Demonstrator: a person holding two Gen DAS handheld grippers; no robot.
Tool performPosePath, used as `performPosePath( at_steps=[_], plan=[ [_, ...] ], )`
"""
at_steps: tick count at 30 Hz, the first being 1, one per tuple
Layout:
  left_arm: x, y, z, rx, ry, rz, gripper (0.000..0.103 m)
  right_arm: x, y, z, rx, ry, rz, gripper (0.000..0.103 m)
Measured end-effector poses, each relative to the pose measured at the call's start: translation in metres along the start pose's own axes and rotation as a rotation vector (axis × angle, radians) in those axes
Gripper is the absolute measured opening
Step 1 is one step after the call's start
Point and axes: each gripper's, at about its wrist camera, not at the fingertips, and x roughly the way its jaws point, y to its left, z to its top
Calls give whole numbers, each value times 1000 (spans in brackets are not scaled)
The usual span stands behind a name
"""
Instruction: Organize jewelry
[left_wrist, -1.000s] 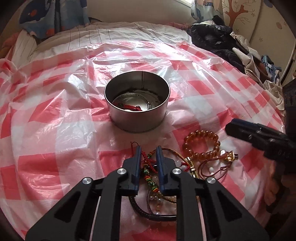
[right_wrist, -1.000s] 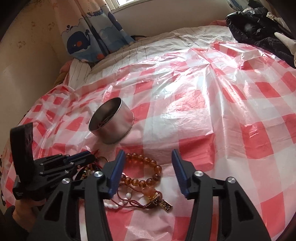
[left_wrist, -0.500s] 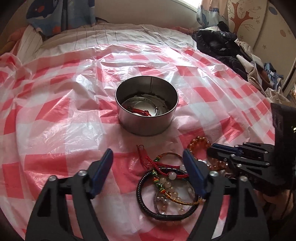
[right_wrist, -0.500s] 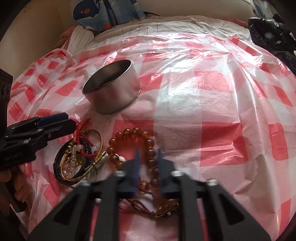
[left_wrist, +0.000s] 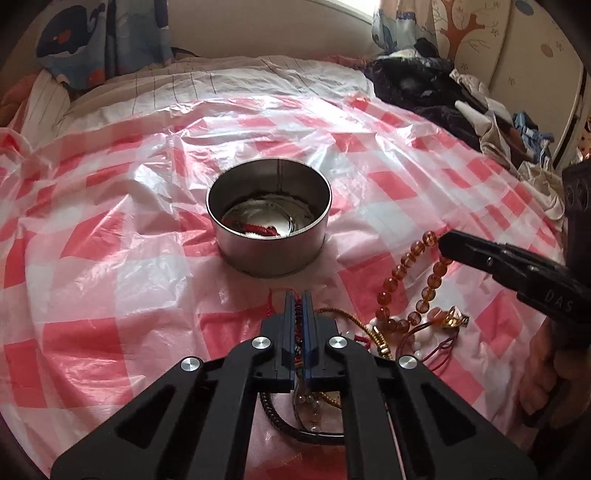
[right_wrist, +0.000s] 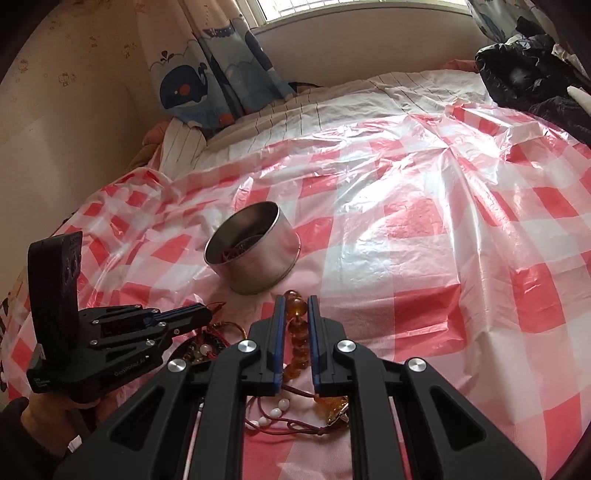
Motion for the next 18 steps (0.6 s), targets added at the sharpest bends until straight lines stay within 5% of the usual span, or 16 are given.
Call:
performPosePath(
  at_steps=[8,16,18],
  plan=[
    [-22,21,10,-66,-52,-10,3,-13,7,5,0,-80,122,12],
    [-4,16,2,-42,-1,19,3,18,-18,-2,56,74,-65,13],
    [-2,19,1,-51,13,35,3,23,-18,-5,52,98,-82,36]
  ],
)
